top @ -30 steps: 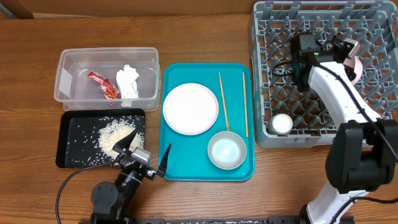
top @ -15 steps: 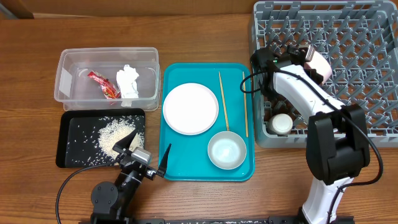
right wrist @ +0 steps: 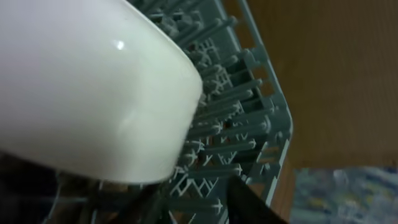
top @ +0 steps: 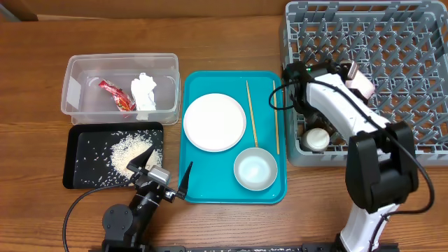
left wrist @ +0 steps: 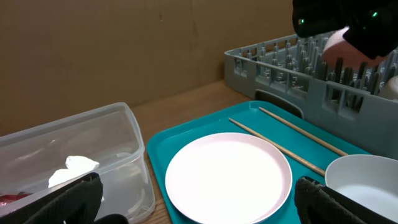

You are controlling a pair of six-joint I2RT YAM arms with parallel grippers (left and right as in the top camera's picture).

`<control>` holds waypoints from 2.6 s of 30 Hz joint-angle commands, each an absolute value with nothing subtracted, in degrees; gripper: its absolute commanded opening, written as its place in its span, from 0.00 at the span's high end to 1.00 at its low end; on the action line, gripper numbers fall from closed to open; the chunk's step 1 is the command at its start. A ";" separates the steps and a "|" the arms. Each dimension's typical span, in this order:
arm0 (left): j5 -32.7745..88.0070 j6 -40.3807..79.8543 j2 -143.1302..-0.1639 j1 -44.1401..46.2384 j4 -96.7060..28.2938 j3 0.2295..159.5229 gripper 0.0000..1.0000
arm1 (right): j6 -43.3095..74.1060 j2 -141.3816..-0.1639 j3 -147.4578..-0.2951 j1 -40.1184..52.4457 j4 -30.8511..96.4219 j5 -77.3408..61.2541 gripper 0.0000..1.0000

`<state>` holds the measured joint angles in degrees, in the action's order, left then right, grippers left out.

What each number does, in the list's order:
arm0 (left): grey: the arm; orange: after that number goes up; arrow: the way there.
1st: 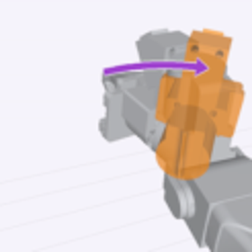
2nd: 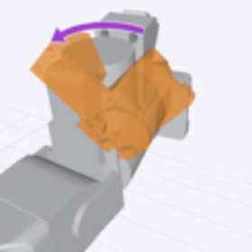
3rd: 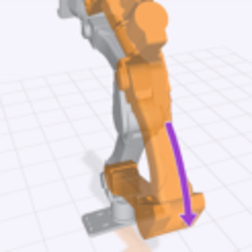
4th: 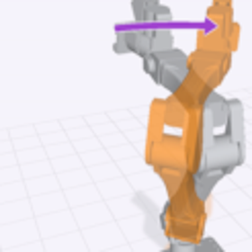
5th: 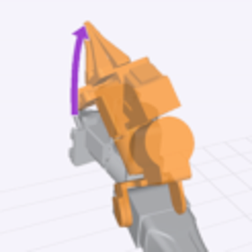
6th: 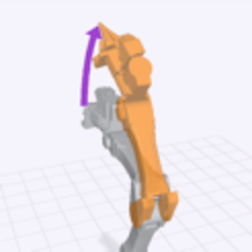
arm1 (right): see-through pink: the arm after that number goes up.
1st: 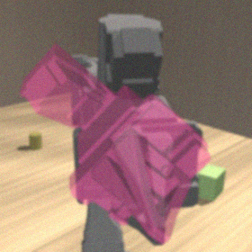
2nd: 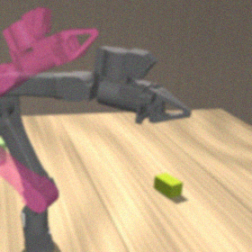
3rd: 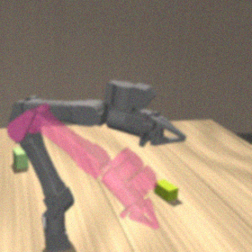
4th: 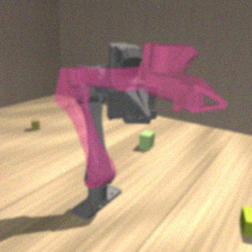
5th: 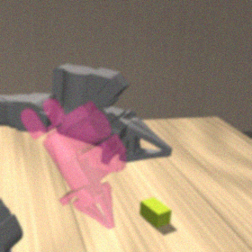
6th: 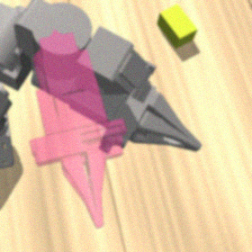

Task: Sort waste into correct bins and load items into the dishwasher
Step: 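Reach the right gripper to the white bowl on the teal tray and grasp its rim, then lift the white bowl with the right gripper and carry it to the dish rack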

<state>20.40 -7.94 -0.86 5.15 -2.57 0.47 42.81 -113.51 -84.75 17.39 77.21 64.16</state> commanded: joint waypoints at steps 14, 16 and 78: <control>20.84 -8.78 -0.32 4.82 -2.57 0.27 0.00 | 34.26 -104.16 -95.04 28.64 79.00 25.28 0.38; 20.84 -8.78 -0.32 4.82 -2.55 0.27 0.00 | 28.64 -104.16 -94.48 29.39 77.38 12.71 0.39; 20.84 -8.78 -0.32 4.82 -2.57 0.27 0.00 | 34.09 -93.36 -79.83 -5.72 51.66 67.61 0.96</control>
<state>20.40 -7.94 -0.86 5.15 -2.57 0.49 33.45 -92.27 -79.40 -2.57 52.05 66.41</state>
